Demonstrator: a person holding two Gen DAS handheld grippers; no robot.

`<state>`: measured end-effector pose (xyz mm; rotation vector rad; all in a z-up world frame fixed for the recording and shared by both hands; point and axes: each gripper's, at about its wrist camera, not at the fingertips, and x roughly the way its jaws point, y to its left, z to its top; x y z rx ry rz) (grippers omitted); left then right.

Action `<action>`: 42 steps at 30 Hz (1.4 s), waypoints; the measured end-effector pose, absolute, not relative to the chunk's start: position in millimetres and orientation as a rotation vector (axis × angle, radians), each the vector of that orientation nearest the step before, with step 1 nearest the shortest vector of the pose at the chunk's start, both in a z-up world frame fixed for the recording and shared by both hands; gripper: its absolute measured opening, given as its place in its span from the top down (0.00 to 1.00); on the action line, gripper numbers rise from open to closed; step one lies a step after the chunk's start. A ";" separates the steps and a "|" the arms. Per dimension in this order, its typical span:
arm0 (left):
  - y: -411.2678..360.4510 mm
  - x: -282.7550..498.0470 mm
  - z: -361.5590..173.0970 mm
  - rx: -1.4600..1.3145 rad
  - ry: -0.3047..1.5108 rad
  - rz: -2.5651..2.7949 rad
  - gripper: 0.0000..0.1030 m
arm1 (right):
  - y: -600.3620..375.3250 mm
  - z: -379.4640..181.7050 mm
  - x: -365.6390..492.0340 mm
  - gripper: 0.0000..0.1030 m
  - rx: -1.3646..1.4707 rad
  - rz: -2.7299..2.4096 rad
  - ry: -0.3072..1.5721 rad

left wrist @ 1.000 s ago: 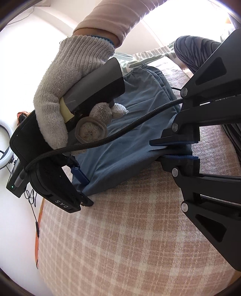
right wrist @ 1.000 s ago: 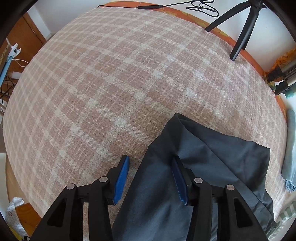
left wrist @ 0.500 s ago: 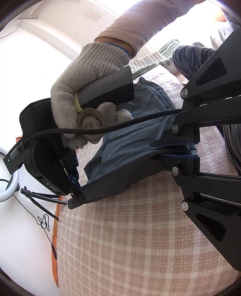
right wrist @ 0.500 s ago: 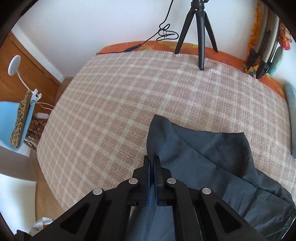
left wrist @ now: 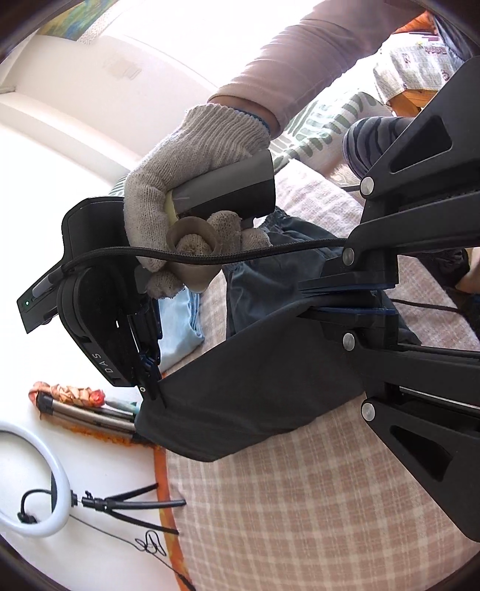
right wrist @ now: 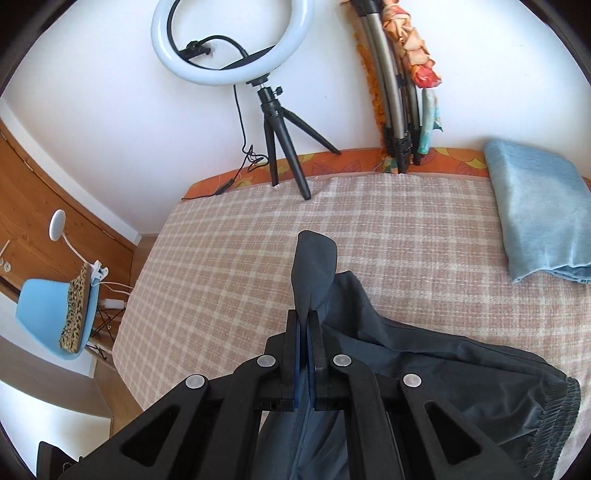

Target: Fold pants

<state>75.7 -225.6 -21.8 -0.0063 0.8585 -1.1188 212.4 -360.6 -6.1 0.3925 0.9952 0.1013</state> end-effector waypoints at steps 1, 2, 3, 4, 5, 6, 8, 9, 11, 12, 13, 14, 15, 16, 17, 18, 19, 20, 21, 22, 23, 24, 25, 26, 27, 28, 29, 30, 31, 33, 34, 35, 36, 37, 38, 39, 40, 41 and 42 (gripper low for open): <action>-234.6 72.2 -21.3 0.009 0.862 -1.134 0.95 | -371.1 -5.0 207.6 1.00 0.402 0.092 0.986; -244.3 69.6 -20.0 0.021 0.866 -1.150 0.95 | -383.0 -3.6 200.9 1.00 0.413 0.080 0.977; -252.8 67.1 -19.4 0.033 0.869 -1.164 0.95 | -393.9 -2.7 194.2 1.00 0.422 0.069 0.970; -262.2 64.3 -18.5 0.046 0.871 -1.177 0.95 | -404.9 -2.6 188.1 1.00 0.430 0.056 0.964; -271.4 61.1 -17.9 0.060 0.872 -1.190 0.95 | -415.7 -4.1 183.3 1.00 0.440 0.046 0.959; -280.2 57.8 -17.5 0.076 0.872 -1.202 0.95 | -425.7 -5.2 178.0 1.00 0.449 0.036 0.954; -297.0 50.8 -18.0 0.103 0.874 -1.224 0.95 | -447.6 -8.1 164.8 1.00 0.469 0.014 0.947; -306.0 48.6 -19.2 0.113 0.881 -1.234 0.95 | -457.7 -10.7 158.8 1.00 0.480 0.004 0.945; -323.0 43.0 -23.2 0.131 0.897 -1.255 0.95 | -477.7 -15.2 145.6 1.00 0.499 -0.016 0.943; -331.2 39.8 -25.1 0.142 0.905 -1.265 0.95 | -486.7 -17.6 139.8 1.00 0.507 -0.025 0.944; -340.1 36.3 -27.0 0.153 0.912 -1.274 0.95 | -496.5 -19.5 134.0 1.00 0.516 -0.032 0.942; -348.3 32.5 -29.0 0.163 0.918 -1.283 0.95 | -505.0 -21.6 128.6 1.00 0.526 -0.039 0.941; -355.8 28.8 -30.7 0.172 0.923 -1.291 0.95 | -512.3 -23.6 123.7 1.00 0.530 -0.046 0.940; -364.4 25.9 -32.1 0.181 0.928 -1.299 0.95 | -519.7 -24.9 118.7 1.00 0.530 -0.053 0.940; -372.0 22.7 -33.4 0.189 0.932 -1.306 0.95 | -526.8 -26.4 114.3 1.00 0.532 -0.060 0.939; -379.5 19.7 -34.7 0.197 0.936 -1.314 0.95 | -534.2 -28.1 110.4 1.00 0.535 -0.066 0.939; -387.6 17.0 -35.7 0.207 0.937 -1.318 0.95 | -542.2 -29.7 105.7 1.00 0.538 -0.077 0.939; -395.0 14.8 -36.8 0.211 0.943 -1.324 0.95 | -549.3 -31.5 102.7 1.00 0.542 -0.085 0.939; -402.0 13.8 -37.8 0.211 0.952 -1.331 0.95 | -555.5 -33.4 100.2 1.00 0.544 -0.091 0.940; -408.6 11.6 -38.9 0.212 0.958 -1.335 0.95 | -561.1 -35.4 97.4 1.00 0.544 -0.097 0.941; -414.5 10.2 -40.1 0.216 0.961 -1.339 0.95 | -567.2 -38.0 95.3 1.00 0.547 -0.100 0.944; -420.2 7.7 -41.9 0.218 0.965 -1.342 0.96 | -573.0 -41.1 93.5 1.00 0.552 -0.106 0.947; -426.4 6.7 -43.4 0.216 0.971 -1.346 0.97 | -578.6 -44.4 91.5 1.00 0.558 -0.109 0.950; -429.9 2.6 -45.3 0.217 0.976 -1.353 0.97 | -584.3 -47.9 88.0 1.00 0.564 -0.111 0.952; -433.9 -1.3 -47.2 0.221 0.975 -1.356 0.97 | -588.3 -50.8 86.0 1.00 0.566 -0.111 0.954; -436.6 -2.1 -47.9 0.227 0.974 -1.361 0.97 | -592.0 -53.7 84.7 1.00 0.567 -0.111 0.956; -440.7 -4.3 -49.7 0.232 0.976 -1.366 0.97 | -595.2 -56.6 83.2 1.00 0.569 -0.109 0.956; -444.1 -7.0 -52.0 0.238 0.977 -1.370 0.97 | -598.4 -60.1 82.2 1.00 0.573 -0.106 0.958; -447.7 -7.8 -55.2 0.244 0.980 -1.372 0.97 | -600.9 -63.5 81.6 1.00 0.577 -0.107 0.960; -454.3 -9.0 -60.7 0.244 0.992 -1.377 0.97 | -606.0 -70.3 81.2 1.00 0.583 -0.109 0.962; -456.7 -9.5 -62.9 0.240 0.999 -1.377 0.97 | -608.8 -74.0 81.5 1.00 0.587 -0.109 0.963; -458.3 -9.1 -64.9 0.236 1.003 -1.377 0.97 | -610.1 -76.8 81.6 1.00 0.590 -0.111 0.964; -458.7 -9.6 -66.9 0.234 1.005 -1.376 0.97 | -611.0 -79.2 81.6 1.00 0.589 -0.112 0.965; -459.6 -10.1 -67.8 0.233 1.006 -1.377 0.97 | -612.1 -81.3 81.9 1.00 0.585 -0.115 0.966; -459.7 -12.7 -69.1 0.237 1.008 -1.384 0.97 | -613.4 -83.3 81.8 1.00 0.582 -0.120 0.967; -460.2 -16.2 -69.9 0.246 1.006 -1.389 0.97 | -614.8 -85.1 82.4 1.00 0.578 -0.124 0.967; -459.1 -17.6 -70.0 0.257 1.001 -1.389 0.97 | -616.6 -86.9 82.6 1.00 0.578 -0.131 0.968; -457.2 -19.2 -69.9 0.266 0.998 -1.392 0.97 | -618.6 -88.9 83.1 1.00 0.580 -0.139 0.969; -453.7 -20.5 -69.9 0.272 0.997 -1.392 0.97 | -620.2 -90.8 83.3 1.00 0.581 -0.147 0.968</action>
